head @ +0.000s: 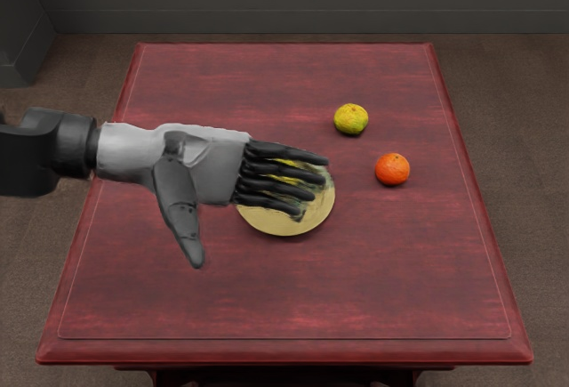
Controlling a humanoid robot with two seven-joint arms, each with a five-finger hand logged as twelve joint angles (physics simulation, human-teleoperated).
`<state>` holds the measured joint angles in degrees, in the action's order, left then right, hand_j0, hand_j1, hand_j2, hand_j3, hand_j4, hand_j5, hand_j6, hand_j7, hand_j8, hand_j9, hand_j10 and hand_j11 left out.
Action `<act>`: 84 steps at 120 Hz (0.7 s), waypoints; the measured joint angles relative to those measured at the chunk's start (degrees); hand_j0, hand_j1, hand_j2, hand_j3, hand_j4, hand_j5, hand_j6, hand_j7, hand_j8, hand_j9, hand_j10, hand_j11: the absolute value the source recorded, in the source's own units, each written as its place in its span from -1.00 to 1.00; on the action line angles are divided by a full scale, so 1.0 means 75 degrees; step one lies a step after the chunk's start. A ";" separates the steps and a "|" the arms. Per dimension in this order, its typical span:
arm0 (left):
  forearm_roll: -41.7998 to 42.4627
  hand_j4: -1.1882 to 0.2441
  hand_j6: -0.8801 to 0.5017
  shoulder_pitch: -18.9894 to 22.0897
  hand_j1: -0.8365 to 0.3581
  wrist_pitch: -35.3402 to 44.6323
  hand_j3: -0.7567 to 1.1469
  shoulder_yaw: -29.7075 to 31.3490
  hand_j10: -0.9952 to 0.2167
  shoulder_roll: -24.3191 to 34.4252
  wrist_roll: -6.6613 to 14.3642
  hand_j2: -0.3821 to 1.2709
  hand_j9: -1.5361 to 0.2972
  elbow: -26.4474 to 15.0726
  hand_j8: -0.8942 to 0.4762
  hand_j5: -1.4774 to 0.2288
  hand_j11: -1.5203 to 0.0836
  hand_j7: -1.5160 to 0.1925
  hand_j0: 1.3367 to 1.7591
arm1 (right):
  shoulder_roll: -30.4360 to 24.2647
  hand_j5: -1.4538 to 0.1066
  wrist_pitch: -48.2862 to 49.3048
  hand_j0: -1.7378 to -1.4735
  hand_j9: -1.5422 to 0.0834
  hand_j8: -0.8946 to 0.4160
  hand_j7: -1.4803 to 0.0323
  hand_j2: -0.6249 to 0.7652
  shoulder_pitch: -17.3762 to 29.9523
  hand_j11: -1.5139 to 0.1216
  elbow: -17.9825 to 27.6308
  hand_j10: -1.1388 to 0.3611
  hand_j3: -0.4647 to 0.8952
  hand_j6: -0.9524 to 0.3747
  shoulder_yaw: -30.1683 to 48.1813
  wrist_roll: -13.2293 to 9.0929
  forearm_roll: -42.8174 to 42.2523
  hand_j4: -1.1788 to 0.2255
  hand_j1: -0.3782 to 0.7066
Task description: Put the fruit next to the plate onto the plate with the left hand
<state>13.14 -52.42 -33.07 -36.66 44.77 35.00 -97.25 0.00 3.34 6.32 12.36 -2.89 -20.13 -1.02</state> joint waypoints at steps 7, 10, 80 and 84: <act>0.0917 0.61 0.22 0.0199 0.92 -0.0111 -0.20 -0.0120 0.58 0.0598 0.0000 -0.52 0.62 -0.0026 0.26 0.67 0.83 0.72 0.52 | 0.0000 0.86 0.0005 -0.40 0.90 0.37 0.96 -0.10 -0.0003 0.85 0.0004 0.52 -0.32 0.44 -0.0001 -0.0001 -0.0001 0.68 -0.95; 0.1184 0.61 0.23 0.0211 0.92 -0.0143 -0.20 -0.0152 0.58 0.0860 0.0000 -0.52 0.63 -0.0034 0.26 0.68 0.84 0.72 0.52 | 0.0000 0.86 0.0007 -0.40 0.90 0.37 0.96 -0.10 -0.0005 0.85 0.0004 0.52 -0.32 0.44 -0.0001 -0.0001 0.0001 0.68 -0.95; 0.3550 0.65 0.27 0.0787 0.96 -0.0265 -0.20 -0.0173 0.63 0.3427 0.0000 -0.54 0.66 -0.0021 0.30 0.72 0.88 0.76 0.52 | 0.0000 0.86 0.0012 -0.40 0.90 0.37 0.96 -0.10 -0.0010 0.85 0.0053 0.52 -0.32 0.44 -0.0019 -0.0007 -0.0015 0.68 -0.95; 0.3555 0.65 0.27 0.0836 0.96 -0.0266 -0.20 -0.0169 0.63 0.3438 0.0000 -0.54 0.66 -0.0018 0.30 0.72 0.88 0.76 0.52 | 0.0000 0.86 0.0012 -0.40 0.90 0.37 0.96 -0.10 -0.0010 0.85 0.0055 0.52 -0.32 0.44 -0.0021 -0.0008 -0.0015 0.68 -0.95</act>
